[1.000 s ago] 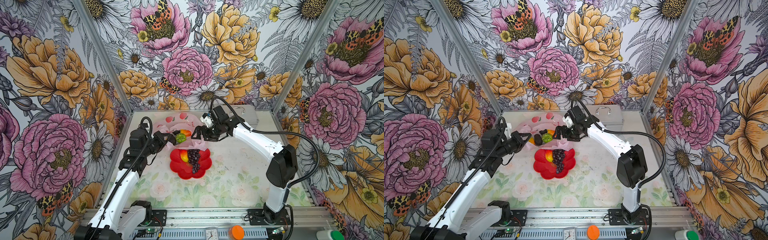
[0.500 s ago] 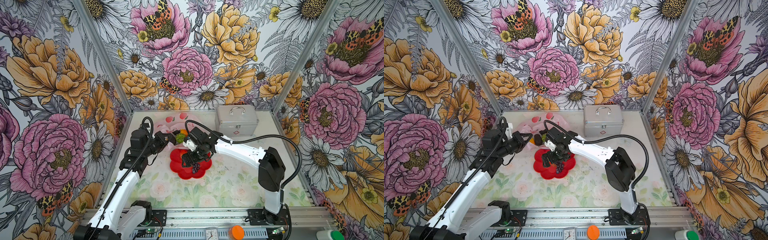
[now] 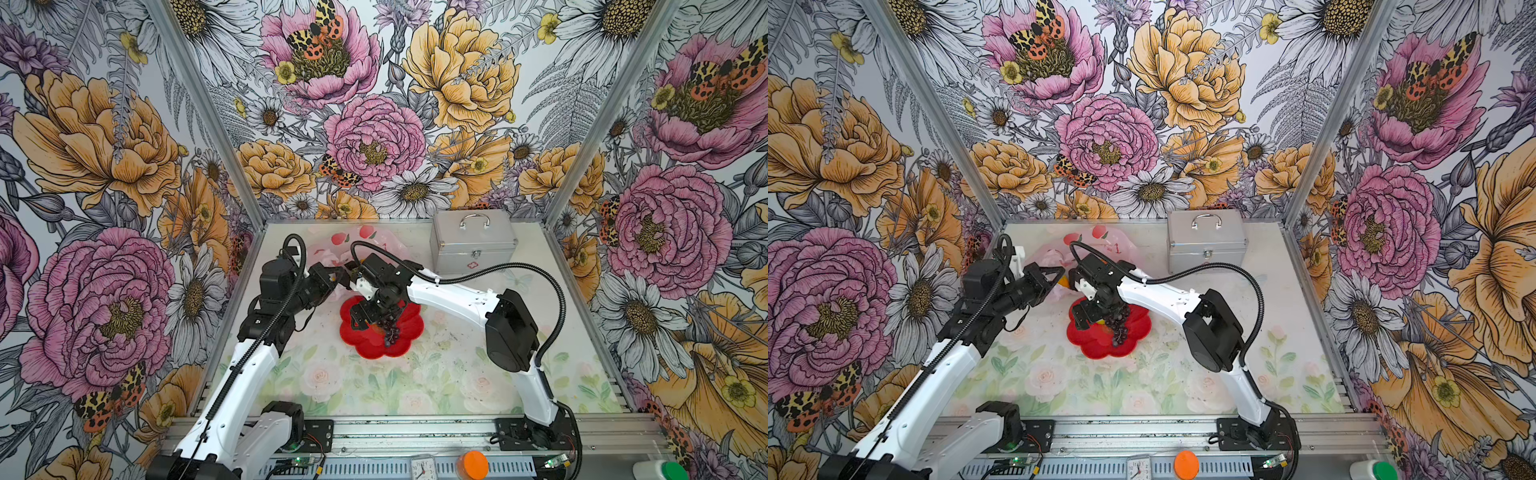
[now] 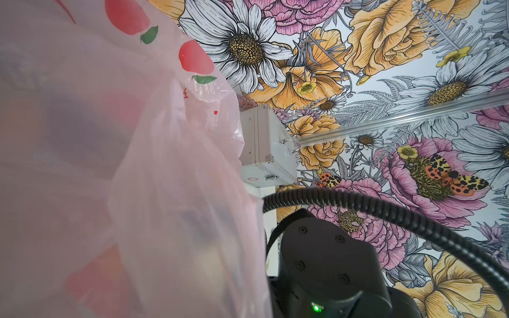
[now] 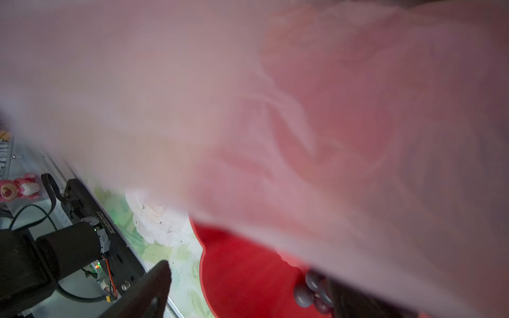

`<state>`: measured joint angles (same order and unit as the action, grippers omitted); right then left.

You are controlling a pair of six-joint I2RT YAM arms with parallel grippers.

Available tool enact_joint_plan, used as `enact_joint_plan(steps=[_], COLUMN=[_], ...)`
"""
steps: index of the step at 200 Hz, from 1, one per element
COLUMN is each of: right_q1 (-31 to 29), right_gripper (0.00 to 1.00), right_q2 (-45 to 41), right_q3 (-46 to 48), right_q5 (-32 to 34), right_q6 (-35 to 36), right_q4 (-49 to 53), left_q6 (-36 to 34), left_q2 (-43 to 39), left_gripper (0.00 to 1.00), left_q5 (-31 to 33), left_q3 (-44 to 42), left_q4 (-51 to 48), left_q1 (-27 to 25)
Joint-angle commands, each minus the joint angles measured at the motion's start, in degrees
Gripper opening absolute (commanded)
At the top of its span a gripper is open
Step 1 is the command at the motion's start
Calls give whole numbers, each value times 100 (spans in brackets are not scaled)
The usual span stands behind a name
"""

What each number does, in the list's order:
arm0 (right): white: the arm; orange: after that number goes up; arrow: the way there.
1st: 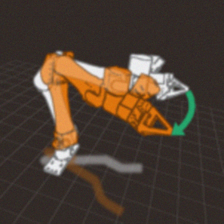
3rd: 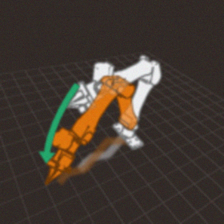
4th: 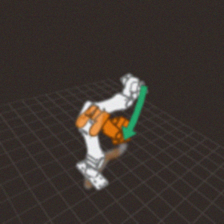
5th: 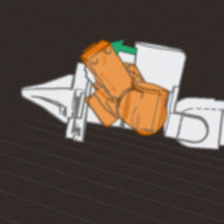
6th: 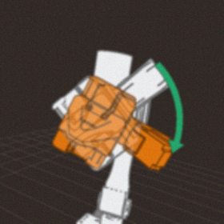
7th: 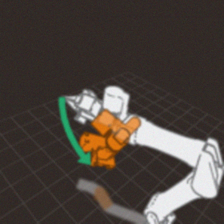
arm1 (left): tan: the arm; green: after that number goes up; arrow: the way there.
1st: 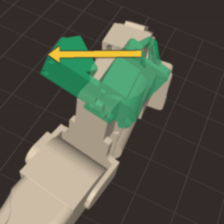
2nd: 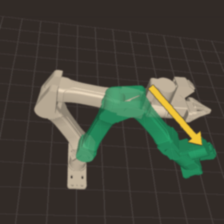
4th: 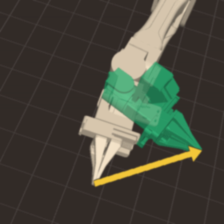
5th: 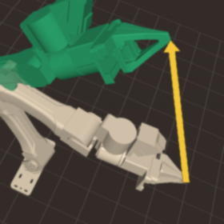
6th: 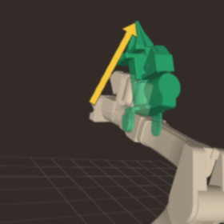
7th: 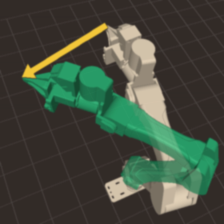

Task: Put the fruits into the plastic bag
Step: 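Withdraw the right gripper from the bag back over the plate, then lower the right gripper onto the red-yellow mango and close on it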

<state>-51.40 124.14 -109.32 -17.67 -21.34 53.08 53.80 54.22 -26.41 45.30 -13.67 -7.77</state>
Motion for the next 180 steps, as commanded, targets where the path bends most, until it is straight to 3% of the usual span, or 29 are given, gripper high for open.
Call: enact_joint_plan(steps=[1,180], right_q1=[119,516], right_gripper=[89,81], right_q2=[235,1319], right_q3=[-354,-1751], right_q5=[261,176], right_q6=[73,174], right_q4=[-35,129], left_q6=[-151,-168], left_q2=[-76,7], left_gripper=[0,0], left_q5=[-22,-12], left_q3=[42,77], left_q4=[-41,-83], left_q1=[-24,60])
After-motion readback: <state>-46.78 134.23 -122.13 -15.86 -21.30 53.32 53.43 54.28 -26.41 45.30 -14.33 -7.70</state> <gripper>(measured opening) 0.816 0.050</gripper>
